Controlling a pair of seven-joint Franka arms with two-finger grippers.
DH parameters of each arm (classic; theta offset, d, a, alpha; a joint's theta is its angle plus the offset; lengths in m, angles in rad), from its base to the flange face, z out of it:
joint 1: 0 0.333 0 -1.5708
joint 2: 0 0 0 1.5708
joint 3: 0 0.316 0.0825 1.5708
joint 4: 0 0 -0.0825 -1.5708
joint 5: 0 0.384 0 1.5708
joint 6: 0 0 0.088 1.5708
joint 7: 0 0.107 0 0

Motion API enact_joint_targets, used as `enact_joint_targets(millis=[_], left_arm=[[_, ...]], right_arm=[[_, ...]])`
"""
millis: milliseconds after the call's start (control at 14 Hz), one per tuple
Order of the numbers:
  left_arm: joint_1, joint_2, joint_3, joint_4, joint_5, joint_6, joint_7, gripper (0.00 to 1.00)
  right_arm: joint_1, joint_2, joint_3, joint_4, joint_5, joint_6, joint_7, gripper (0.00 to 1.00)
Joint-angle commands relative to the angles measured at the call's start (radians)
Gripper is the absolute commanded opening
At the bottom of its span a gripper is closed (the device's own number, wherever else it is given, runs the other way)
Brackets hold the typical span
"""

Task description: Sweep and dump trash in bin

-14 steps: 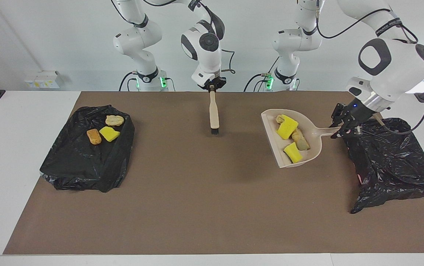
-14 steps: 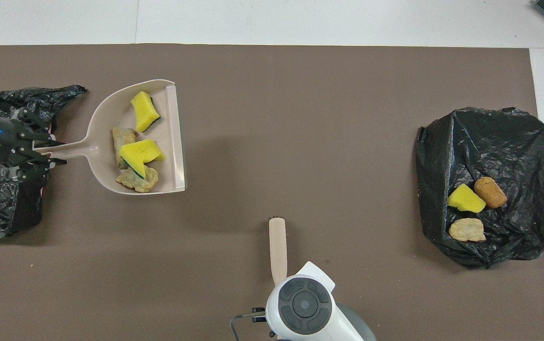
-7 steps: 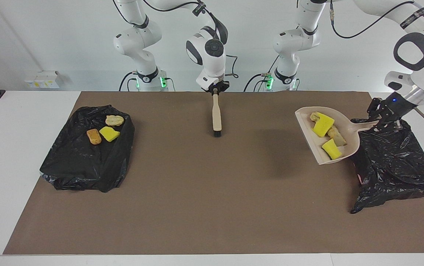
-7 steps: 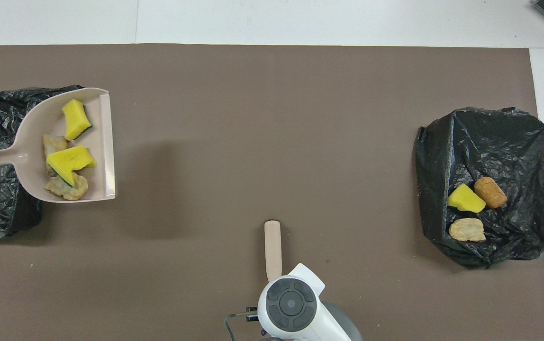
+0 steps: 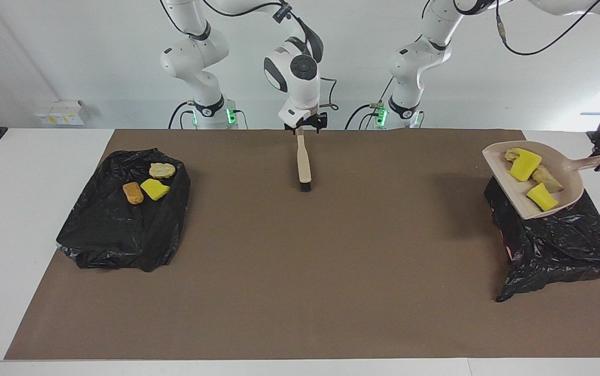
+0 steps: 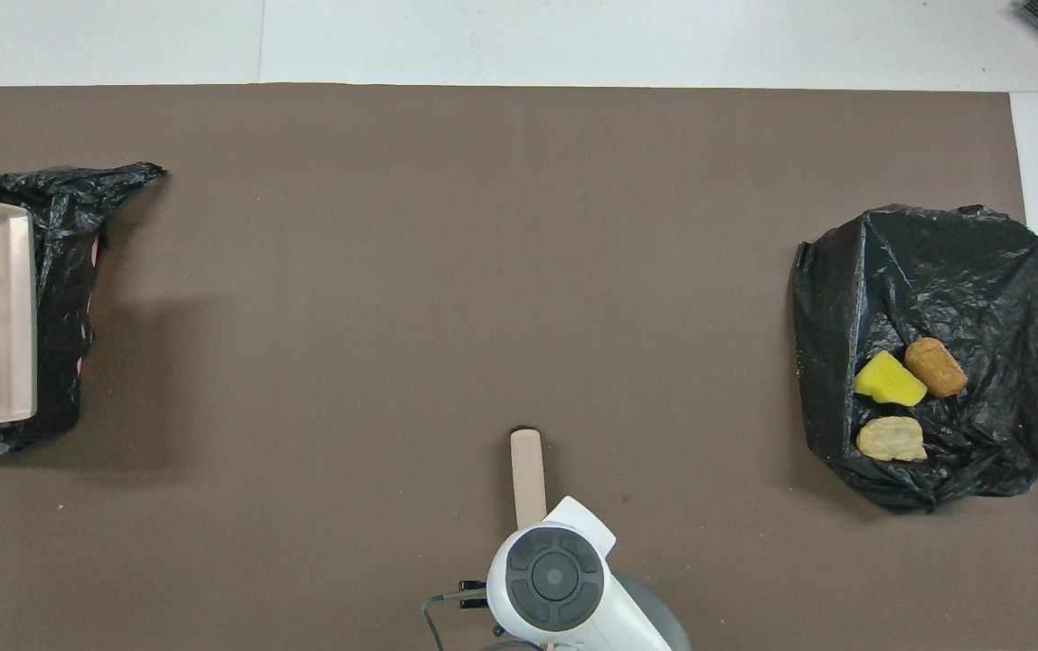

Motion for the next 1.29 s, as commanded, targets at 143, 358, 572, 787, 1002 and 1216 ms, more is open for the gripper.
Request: enact_joint_targets(millis=[143, 358, 572, 787, 1002, 1216], left_arm=[[0.019, 0.052, -0.013, 0.092, 0.137, 0.049, -0.004, 0.00], [0.015, 0.051, -0.013, 0.086, 0.232, 0.100, -0.060, 0.00], [-0.051, 0.044, -0.016, 0.068, 0.453, 0.148, -0.145, 0.00], [-0.099, -0.018, -0.015, -0.072, 0.605, 0.223, -0.286, 0.00], [-0.128, -0.109, -0.020, -0.231, 0.835, 0.323, -0.405, 0.00], [-0.165, -0.141, -0.021, -0.275, 1.010, 0.333, -0.406, 0.00]], right_arm=[[-0.092, 0.000, -0.007, 0.127, 0.002, -0.010, -0.075, 1.00], [-0.170, -0.036, -0.008, 0.159, -0.057, -0.044, -0.112, 1.00], [-0.218, -0.052, -0.008, 0.214, -0.102, -0.117, -0.143, 1.00], [-0.285, -0.082, -0.010, 0.248, -0.148, -0.176, -0.196, 1.00], [-0.373, -0.118, -0.010, 0.269, -0.156, -0.211, -0.293, 1.00], [-0.427, -0.119, -0.008, 0.312, -0.189, -0.246, -0.304, 1.00]])
